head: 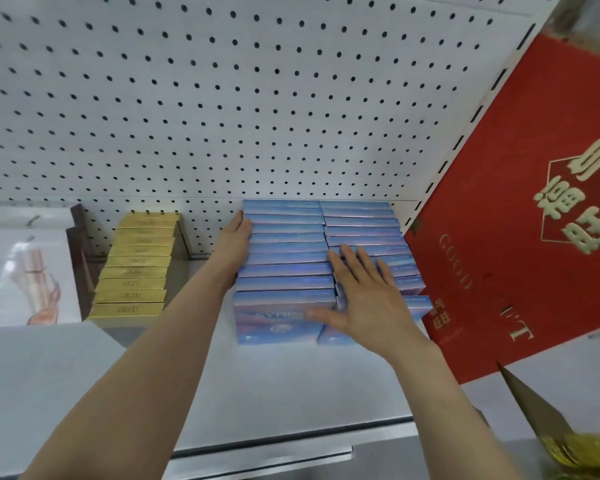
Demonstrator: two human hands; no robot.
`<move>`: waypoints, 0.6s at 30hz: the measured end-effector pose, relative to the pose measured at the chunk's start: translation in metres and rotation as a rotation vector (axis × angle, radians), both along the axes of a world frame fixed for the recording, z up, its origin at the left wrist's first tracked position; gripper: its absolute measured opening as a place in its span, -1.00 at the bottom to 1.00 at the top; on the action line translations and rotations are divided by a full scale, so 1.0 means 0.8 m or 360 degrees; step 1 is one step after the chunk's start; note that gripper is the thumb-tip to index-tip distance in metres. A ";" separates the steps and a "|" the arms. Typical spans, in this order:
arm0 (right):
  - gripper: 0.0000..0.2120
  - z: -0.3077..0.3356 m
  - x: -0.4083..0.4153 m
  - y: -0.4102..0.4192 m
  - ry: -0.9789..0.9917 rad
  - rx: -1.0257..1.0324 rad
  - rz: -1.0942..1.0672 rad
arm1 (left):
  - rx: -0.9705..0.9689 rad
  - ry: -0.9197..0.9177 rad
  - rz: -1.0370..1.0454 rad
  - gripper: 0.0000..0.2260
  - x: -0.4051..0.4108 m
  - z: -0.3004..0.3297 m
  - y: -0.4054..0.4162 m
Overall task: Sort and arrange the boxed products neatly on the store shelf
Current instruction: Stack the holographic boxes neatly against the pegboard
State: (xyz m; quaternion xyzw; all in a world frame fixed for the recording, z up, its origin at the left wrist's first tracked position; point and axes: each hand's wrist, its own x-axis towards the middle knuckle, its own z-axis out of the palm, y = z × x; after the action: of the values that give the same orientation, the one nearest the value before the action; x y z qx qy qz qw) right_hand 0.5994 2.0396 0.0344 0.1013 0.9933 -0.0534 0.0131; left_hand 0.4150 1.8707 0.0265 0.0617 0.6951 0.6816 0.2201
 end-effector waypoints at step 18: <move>0.17 -0.001 0.011 0.010 -0.0067 0.0254 -0.0034 | 0.0010 -0.0168 -0.0013 -0.64 0.055 -0.015 -0.024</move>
State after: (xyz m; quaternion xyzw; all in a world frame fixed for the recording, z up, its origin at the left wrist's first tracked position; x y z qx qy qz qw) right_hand 0.6085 2.0476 0.0337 0.1136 0.9928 0.0280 0.0254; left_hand 0.4587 1.8514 0.0143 0.0291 0.6801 0.6852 0.2591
